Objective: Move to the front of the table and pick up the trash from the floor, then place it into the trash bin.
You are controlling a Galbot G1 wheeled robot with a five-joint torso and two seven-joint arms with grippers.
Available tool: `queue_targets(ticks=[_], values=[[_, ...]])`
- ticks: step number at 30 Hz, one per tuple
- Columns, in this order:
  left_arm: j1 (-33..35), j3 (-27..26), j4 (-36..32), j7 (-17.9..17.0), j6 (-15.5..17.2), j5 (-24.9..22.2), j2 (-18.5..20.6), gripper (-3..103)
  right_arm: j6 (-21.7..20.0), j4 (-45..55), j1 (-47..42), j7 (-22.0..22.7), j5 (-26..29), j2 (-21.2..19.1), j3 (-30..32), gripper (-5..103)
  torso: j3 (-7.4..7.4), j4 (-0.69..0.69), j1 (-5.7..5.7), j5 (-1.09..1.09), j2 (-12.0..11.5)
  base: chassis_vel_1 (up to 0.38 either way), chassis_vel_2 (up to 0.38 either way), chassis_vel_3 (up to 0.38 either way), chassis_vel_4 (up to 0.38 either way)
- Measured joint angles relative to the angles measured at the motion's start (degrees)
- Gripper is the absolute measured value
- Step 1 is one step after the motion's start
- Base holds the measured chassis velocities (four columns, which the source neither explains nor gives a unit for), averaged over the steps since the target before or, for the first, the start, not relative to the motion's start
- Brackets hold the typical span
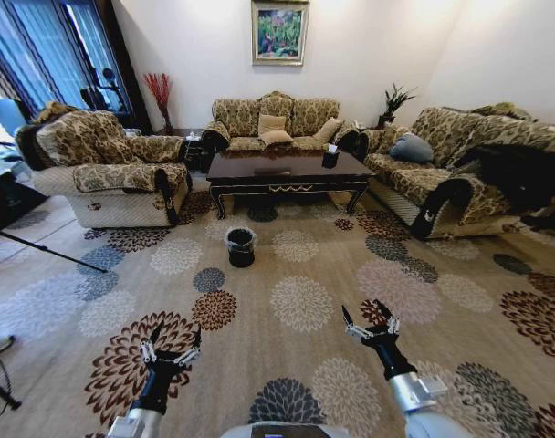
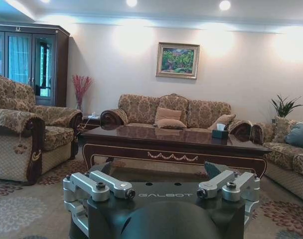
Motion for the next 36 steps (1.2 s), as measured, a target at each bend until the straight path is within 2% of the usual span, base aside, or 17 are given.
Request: queue_targets(ticks=[28, 36], values=[[0.0, 0.0, 0.0, 0.0, 0.0, 0.0, 0.0, 100, 0.0, 0.0, 0.0, 0.0, 0.0, 0.0, 0.0, 100, 4.46, 0.0, 3.55, 0.0, 8.01, 0.0, 0.0, 0.0, 0.0], [0.0, 0.0, 0.0, 0.0, 0.0, 0.0, 0.0, 100, 0.0, 0.0, 0.0, 0.0, 0.0, 0.0, 0.0, 100, 5.3, 0.0, 4.19, 0.0, 9.49, 0.0, 0.0, 0.0, 0.0]])
